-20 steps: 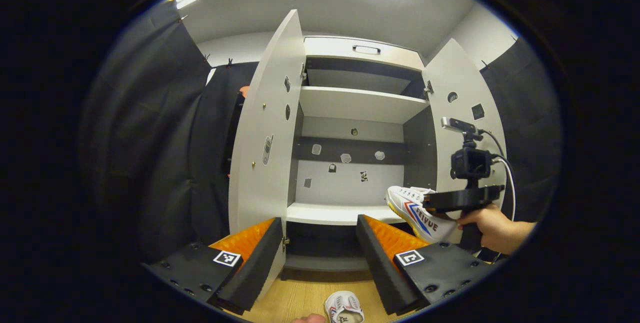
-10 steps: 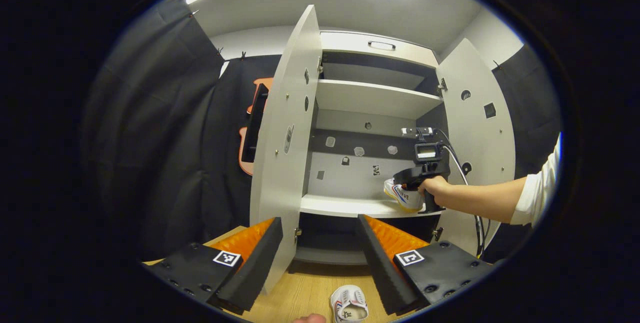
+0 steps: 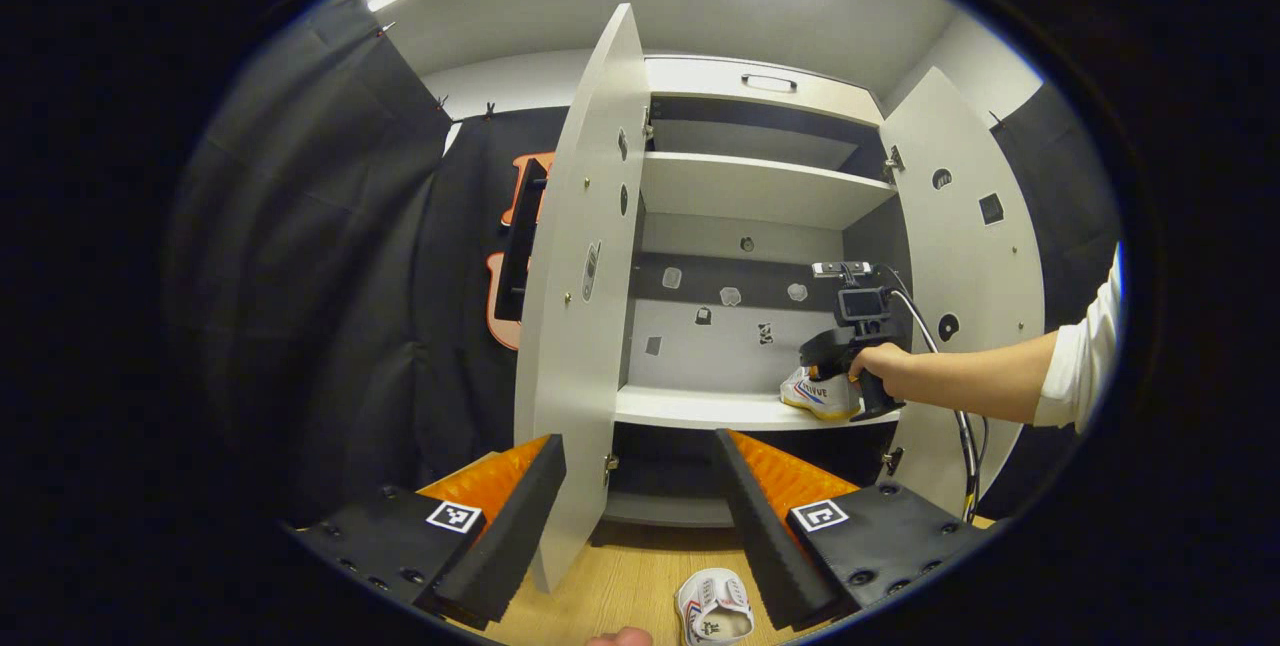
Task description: Grab one shoe with the right hand and put it into the shoe cabinet, grab the other shoe with the left hand and put it into the shoe cabinet; then close the right door with the right hand and the left door with the left hand.
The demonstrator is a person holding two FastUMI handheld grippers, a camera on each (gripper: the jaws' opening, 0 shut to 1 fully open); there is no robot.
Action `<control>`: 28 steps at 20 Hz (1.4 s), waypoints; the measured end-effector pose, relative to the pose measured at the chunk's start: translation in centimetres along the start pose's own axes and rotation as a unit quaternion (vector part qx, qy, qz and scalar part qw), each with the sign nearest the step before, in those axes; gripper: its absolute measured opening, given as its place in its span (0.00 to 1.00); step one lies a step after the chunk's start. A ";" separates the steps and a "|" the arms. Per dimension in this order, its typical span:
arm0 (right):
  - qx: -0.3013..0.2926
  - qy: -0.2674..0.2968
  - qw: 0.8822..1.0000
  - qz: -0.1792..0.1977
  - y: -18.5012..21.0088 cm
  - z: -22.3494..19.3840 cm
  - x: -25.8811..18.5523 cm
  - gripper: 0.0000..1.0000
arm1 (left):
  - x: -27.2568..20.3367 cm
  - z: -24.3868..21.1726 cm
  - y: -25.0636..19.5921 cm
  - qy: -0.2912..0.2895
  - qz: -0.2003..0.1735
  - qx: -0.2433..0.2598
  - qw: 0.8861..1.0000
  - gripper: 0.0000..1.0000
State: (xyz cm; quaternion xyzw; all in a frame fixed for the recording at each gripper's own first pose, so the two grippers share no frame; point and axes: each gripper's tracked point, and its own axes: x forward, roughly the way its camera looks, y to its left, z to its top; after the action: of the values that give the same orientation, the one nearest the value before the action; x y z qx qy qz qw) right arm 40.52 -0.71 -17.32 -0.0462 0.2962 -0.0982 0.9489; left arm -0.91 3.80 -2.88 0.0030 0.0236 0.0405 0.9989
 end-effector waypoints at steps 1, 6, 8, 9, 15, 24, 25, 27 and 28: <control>-0.005 0.002 1.000 0.006 -0.1 -0.2 -0.5 0.33 | 0.0 0.0 -0.2 0.000 -0.003 0.000 1.000 0.96; -0.003 -0.024 0.999 0.038 -0.9 0.8 -4.4 0.71 | 0.5 0.0 -1.1 -0.005 -0.018 -0.003 1.000 0.94; -0.005 -0.052 0.998 0.048 -1.1 1.9 -6.6 0.78 | 0.7 0.1 -1.5 -0.006 -0.024 -0.003 1.000 0.96; -0.005 -0.073 0.996 0.053 -1.2 2.7 -8.2 0.80 | 0.8 0.1 -1.7 -0.007 -0.027 -0.003 1.000 0.96; 0.006 -0.163 0.979 0.120 -0.3 4.4 -18.7 0.93 | 1.0 0.2 -2.6 -0.007 -0.040 -0.004 0.999 0.96; 0.019 -0.271 0.953 0.137 -4.4 -2.3 -29.9 0.94 | 1.2 -1.8 -3.4 0.021 -0.053 0.002 0.998 0.96; 0.012 -0.282 0.951 0.128 -5.3 -3.3 -30.8 0.94 | 1.2 -2.2 -3.8 0.027 -0.058 -0.001 0.998 0.96; 0.002 -0.299 0.948 0.112 -6.6 -5.3 -32.5 0.94 | 1.2 -2.9 -4.3 0.039 -0.067 -0.010 0.997 0.94; 0.006 -0.301 0.948 0.104 -7.1 -6.5 -33.1 0.94 | 1.3 -3.5 -4.5 0.047 -0.069 -0.013 0.996 0.96</control>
State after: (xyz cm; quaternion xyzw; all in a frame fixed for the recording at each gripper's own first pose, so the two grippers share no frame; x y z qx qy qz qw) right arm 9.02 -0.71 -3.25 -0.0372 -0.0004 0.0176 0.9992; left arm 0.59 -0.60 -6.47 -0.0133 0.0700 -0.0277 0.9971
